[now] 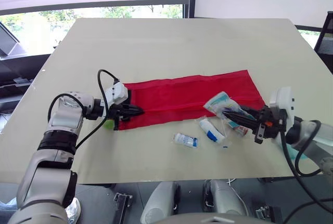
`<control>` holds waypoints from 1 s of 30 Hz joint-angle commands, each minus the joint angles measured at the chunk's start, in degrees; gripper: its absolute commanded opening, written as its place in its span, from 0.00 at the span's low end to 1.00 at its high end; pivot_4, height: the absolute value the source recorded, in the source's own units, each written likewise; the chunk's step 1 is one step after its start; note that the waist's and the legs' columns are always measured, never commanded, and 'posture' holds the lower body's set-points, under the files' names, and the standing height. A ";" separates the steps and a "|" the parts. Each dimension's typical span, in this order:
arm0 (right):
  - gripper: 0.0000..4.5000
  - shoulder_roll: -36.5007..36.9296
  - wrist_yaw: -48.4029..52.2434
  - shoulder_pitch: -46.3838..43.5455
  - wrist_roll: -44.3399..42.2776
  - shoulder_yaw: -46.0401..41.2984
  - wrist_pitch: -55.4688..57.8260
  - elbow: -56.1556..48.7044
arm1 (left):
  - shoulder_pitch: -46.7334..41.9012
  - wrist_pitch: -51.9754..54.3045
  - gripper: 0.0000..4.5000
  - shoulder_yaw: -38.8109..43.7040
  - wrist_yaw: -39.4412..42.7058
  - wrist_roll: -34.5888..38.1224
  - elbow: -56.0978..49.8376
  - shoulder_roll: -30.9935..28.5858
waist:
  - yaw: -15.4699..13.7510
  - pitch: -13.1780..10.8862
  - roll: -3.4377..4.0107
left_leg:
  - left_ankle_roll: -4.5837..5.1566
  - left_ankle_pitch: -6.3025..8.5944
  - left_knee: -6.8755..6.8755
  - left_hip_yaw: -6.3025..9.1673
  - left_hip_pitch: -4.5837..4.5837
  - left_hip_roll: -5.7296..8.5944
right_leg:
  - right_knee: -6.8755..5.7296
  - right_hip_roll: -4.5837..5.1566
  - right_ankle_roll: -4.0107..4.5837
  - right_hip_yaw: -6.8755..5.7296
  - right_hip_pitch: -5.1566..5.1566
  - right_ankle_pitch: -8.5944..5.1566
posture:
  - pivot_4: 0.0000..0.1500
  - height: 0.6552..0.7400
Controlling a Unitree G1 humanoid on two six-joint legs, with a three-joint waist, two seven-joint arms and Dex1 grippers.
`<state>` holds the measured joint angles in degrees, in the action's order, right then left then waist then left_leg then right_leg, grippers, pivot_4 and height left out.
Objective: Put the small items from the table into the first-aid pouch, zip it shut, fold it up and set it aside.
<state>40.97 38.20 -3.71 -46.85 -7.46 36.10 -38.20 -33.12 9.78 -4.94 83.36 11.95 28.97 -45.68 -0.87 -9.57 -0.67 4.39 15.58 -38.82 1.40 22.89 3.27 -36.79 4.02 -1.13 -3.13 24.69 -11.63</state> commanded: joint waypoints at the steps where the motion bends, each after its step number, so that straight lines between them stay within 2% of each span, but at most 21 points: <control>1: 0.03 -4.06 -8.05 -1.72 -6.01 2.78 6.04 -3.25 | 0.92 6.81 0.03 3.65 -1.25 4.99 -7.99 -0.10 | 0.04 0.01 -0.02 | 0.00 0.00 -0.01 0.01 0.00 -0.01 | -0.01 0.00 0.00 0.00 0.00 0.00 | 1.00 0.99; 8: 0.03 -11.15 -17.65 -5.05 -10.42 7.76 13.54 -1.55 | 4.78 17.85 0.03 6.97 -11.56 10.42 -19.57 5.71 | 0.04 0.00 -0.01 | -0.01 0.00 -0.06 0.01 0.02 0.02 | -0.01 0.03 0.01 0.05 0.00 0.00 | 1.00 0.99; 12: 0.03 -17.45 -28.26 -9.32 -19.30 7.14 20.01 3.05 | 7.35 20.67 0.03 6.22 -16.92 10.92 -25.49 9.58 | 0.05 0.01 -0.02 | -0.04 -0.02 -0.07 0.01 0.01 0.01 | -0.03 0.02 0.01 0.06 0.02 0.01 | 1.00 0.99; 18: 0.03 -23.67 -45.94 -14.01 -34.47 8.53 25.29 10.03 | 7.05 20.87 0.03 5.30 -23.99 10.53 -27.70 15.00 | 0.02 0.02 -0.01 | -0.06 -0.03 -0.06 0.02 -0.03 0.03 | -0.08 0.01 0.03 0.07 0.00 0.01 | 1.00 0.99; 25: 0.03 -27.52 -58.78 -15.89 -40.87 10.35 25.09 16.84 | 7.17 21.26 0.03 4.33 -28.07 11.08 -30.41 19.01 | 0.10 0.02 -0.01 | -0.06 -0.03 -0.06 -0.02 -0.02 0.06 | -0.10 -0.02 0.03 0.10 0.02 0.01 | 1.00 0.99; 30: 0.03 -29.37 -64.07 -16.78 -43.70 10.20 23.99 20.05 | 7.79 20.90 0.03 3.80 -28.43 11.26 -31.73 19.98 | 0.14 0.02 0.00 | -0.06 -0.04 -0.06 -0.03 -0.03 0.06 | -0.13 -0.05 0.03 0.12 0.02 0.01 | 1.00 0.99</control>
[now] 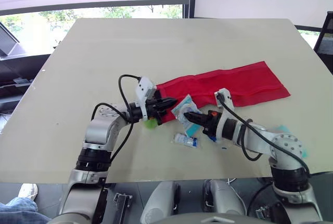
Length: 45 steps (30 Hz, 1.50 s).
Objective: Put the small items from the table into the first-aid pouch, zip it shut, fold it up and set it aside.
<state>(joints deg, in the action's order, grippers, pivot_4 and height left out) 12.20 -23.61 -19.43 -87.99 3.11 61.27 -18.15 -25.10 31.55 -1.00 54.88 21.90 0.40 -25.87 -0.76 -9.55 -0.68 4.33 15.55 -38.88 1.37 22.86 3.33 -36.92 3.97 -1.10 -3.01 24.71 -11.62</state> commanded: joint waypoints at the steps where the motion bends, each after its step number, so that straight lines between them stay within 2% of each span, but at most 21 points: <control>1: 0.03 -1.26 -3.48 -1.29 -3.19 -0.52 -1.81 1.01 | 0.07 -1.13 0.03 -0.40 0.32 1.39 -3.73 0.16 | 0.06 0.00 0.00 | 0.00 0.00 0.00 0.00 0.00 0.00 | 0.00 -0.01 0.00 0.01 0.00 0.00 | 1.00 0.99; 7: 0.03 -5.04 -9.48 -3.07 -8.21 -1.90 -6.03 5.84 | 1.95 -3.71 0.03 -2.57 3.56 0.73 -5.83 -1.73 | 0.19 0.00 0.01 | 0.00 0.00 0.00 -0.01 -0.03 0.00 | -0.02 -0.06 0.00 0.06 0.00 0.00 | 1.00 0.99; 12: 0.03 -6.33 -12.91 -3.42 -11.96 -1.75 -8.00 7.72 | 2.10 -4.10 0.03 -2.07 2.45 1.43 -6.03 -1.29 | 0.18 0.00 0.01 | 0.01 0.00 0.00 -0.01 -0.03 -0.01 | -0.02 -0.09 0.00 0.09 0.00 0.00 | 1.00 0.99; 27: 0.03 -7.75 -12.54 -2.72 -12.04 -2.84 -11.70 11.20 | 2.71 -2.83 0.03 -0.91 0.47 3.75 -7.61 0.48 | 0.41 0.00 0.01 | 0.02 0.00 0.01 -0.02 -0.04 -0.04 | -0.02 -0.18 0.00 0.15 0.00 0.00 | 1.00 0.99; 31: 0.03 -9.19 -11.91 -3.41 -10.84 -4.02 -13.57 11.95 | 4.13 -2.31 0.03 -1.82 1.67 4.16 -9.29 -0.41 | 0.69 0.00 0.02 | 0.02 0.00 0.01 -0.02 -0.05 -0.05 | -0.02 -0.19 0.00 0.16 0.00 0.00 | 1.00 0.99; 38: 0.03 -10.79 -3.51 -7.39 -1.59 -3.99 -15.47 13.05 | 5.02 -2.41 0.03 -2.92 2.49 4.09 -9.32 -1.16 | 1.39 0.00 0.04 | 0.02 0.00 0.03 -0.02 -0.06 -0.10 | -0.03 -0.28 0.01 0.17 0.00 -0.01 | 1.00 0.99; 45: 0.03 -11.91 -0.38 -8.88 5.00 -2.93 -13.23 16.10 | 4.41 -2.38 0.03 -3.45 2.79 4.37 -9.33 -1.02 | 1.50 0.00 0.04 | 0.01 0.00 0.07 -0.03 -0.06 -0.11 | -0.03 -0.28 0.01 0.21 0.04 -0.01 | 1.00 0.99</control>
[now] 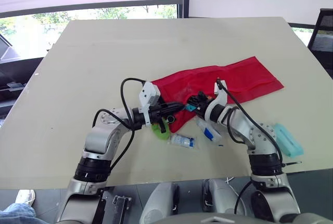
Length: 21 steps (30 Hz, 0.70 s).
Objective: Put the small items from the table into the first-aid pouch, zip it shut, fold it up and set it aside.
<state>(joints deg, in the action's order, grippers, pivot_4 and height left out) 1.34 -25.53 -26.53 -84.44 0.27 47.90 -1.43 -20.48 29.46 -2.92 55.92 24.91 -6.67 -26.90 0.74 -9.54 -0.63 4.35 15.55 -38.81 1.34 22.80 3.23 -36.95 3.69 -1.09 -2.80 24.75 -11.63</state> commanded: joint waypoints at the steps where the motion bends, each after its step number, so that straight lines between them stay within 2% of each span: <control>1: 0.03 -1.44 1.91 -1.96 1.89 -0.12 0.42 -0.51 | -0.36 -0.42 0.03 -1.41 1.68 1.37 -2.07 0.08 | 0.00 0.00 0.00 | 0.00 0.00 0.00 0.00 0.00 0.00 | 0.00 0.00 0.00 0.00 0.00 0.00 | 1.00 0.99; 6: 0.03 -1.88 4.47 -2.58 4.38 0.63 3.34 -1.59 | -0.70 -1.22 0.03 -0.68 1.35 1.15 -0.81 0.22 | 0.00 -0.01 0.01 | 0.00 0.00 0.01 -0.01 0.00 0.00 | 0.00 0.01 0.00 0.02 0.01 0.00 | 1.00 0.99; 11: 0.03 -1.19 5.33 -2.33 10.64 0.99 4.39 -1.87 | -0.15 -1.89 0.03 -0.47 1.83 1.13 -0.79 0.09 | 0.00 -0.01 0.01 | 0.00 0.00 0.02 -0.01 0.00 0.01 | 0.00 0.02 0.00 0.02 0.01 0.00 | 1.00 0.99; 12: 0.25 -1.34 5.60 -2.23 11.34 0.78 4.51 -1.93 | -0.09 -2.15 0.00 -0.38 1.93 1.07 -0.59 0.08 | 0.00 -0.01 0.01 | 0.00 0.00 0.02 -0.01 0.00 0.01 | 0.00 0.02 0.00 0.02 0.01 0.00 | 1.00 0.99; 13: 0.31 -1.54 5.90 -2.14 11.78 0.52 4.74 -2.07 | -0.05 -2.40 0.00 -0.30 2.03 0.99 -0.36 0.04 | -0.01 -0.01 0.01 | -0.01 0.00 0.02 -0.01 0.00 0.01 | 0.00 0.02 0.00 0.02 0.01 0.00 | 1.00 0.99; 18: 0.80 -2.02 6.22 -1.83 12.04 -1.33 6.22 -3.72 | -0.23 -3.86 0.00 0.13 2.47 0.43 1.42 -0.43 | -0.02 -0.01 0.01 | -0.01 0.00 0.02 -0.01 0.00 0.01 | 0.00 0.03 0.00 0.02 0.02 0.00 | 1.00 0.99; 21: 0.80 -2.11 6.19 -1.36 12.09 -2.10 7.03 -4.57 | -0.29 -4.52 0.00 0.33 2.79 0.21 2.18 -0.72 | -0.02 -0.01 0.01 | -0.01 -0.01 0.02 0.00 0.00 0.01 | 0.00 0.03 0.00 0.02 0.02 0.00 | 1.00 0.99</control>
<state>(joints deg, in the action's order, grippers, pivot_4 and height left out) 0.19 -20.42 -27.63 -71.42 -1.27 54.53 -2.25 -20.55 25.41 -2.27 58.39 25.05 -4.98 -27.16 0.72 -9.55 -0.62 4.33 15.54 -38.79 1.33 22.80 3.24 -36.95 3.71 -1.09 -2.78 24.77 -11.63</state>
